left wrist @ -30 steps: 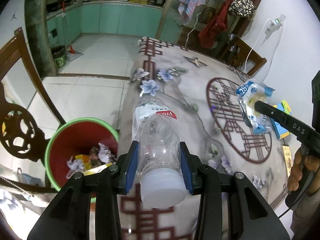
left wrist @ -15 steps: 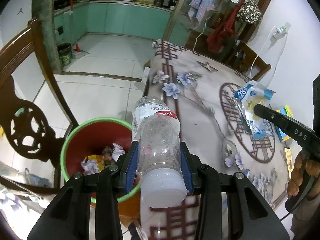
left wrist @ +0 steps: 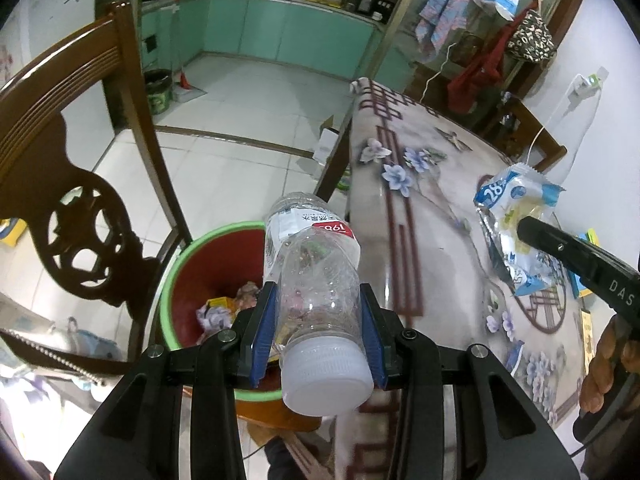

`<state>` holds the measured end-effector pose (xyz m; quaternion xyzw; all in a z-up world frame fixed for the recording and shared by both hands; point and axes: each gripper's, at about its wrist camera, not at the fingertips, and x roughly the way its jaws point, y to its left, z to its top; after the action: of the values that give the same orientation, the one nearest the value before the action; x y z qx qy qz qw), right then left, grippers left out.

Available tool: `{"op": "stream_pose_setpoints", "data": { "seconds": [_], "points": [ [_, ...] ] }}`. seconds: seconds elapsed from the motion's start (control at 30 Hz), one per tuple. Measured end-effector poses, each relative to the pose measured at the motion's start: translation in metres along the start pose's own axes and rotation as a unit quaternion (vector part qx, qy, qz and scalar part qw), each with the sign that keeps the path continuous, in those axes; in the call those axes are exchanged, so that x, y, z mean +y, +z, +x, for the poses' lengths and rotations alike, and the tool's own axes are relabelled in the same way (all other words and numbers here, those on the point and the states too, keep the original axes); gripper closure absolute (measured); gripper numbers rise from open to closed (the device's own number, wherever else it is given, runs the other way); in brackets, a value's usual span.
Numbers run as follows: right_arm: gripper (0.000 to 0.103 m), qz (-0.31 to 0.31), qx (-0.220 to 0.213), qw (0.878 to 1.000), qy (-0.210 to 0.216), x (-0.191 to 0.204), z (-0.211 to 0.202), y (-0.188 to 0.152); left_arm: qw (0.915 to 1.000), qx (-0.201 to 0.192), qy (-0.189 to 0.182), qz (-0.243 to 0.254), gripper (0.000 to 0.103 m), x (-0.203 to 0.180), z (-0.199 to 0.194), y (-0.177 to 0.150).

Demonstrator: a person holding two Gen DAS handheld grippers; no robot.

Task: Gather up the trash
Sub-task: 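Carry bottle and blue-white bag over the red bucket and release both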

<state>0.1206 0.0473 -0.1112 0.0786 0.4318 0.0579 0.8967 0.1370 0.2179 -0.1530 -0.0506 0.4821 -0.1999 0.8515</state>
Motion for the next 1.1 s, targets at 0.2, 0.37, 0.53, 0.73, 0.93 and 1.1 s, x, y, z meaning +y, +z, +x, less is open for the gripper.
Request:
{"op": "stream_pose_setpoints", "data": {
  "seconds": [0.2,0.37,0.53,0.73,0.93,1.1],
  "points": [
    [0.095,-0.008,0.01,1.0,0.01,0.013,0.013,0.003,0.9999,-0.001,0.005,-0.009,0.065,0.015,0.001,0.003],
    [0.095,-0.011,0.017,1.0,0.012,0.021,0.022,0.005,0.9999,0.004,0.007,-0.008,0.065,0.024,0.008,0.006],
    [0.095,0.0,0.021,1.0,0.011,0.026,0.028,0.006,0.9999,0.01,0.009,-0.01,0.065,0.032,0.017,0.01],
    [0.095,0.008,0.026,1.0,0.016,0.029,0.038,0.007,0.9997,0.021,0.011,-0.005,0.065,0.042,0.028,0.015],
    [0.095,0.008,0.04,0.999,0.02,0.037,0.054,0.007,0.9992,0.037,0.016,-0.003,0.065,0.052,0.041,0.018],
    [0.095,0.005,0.054,0.998,0.021,0.044,0.067,0.006,0.9984,0.054,0.019,-0.009,0.065,0.061,0.051,0.017]
  ]
}}
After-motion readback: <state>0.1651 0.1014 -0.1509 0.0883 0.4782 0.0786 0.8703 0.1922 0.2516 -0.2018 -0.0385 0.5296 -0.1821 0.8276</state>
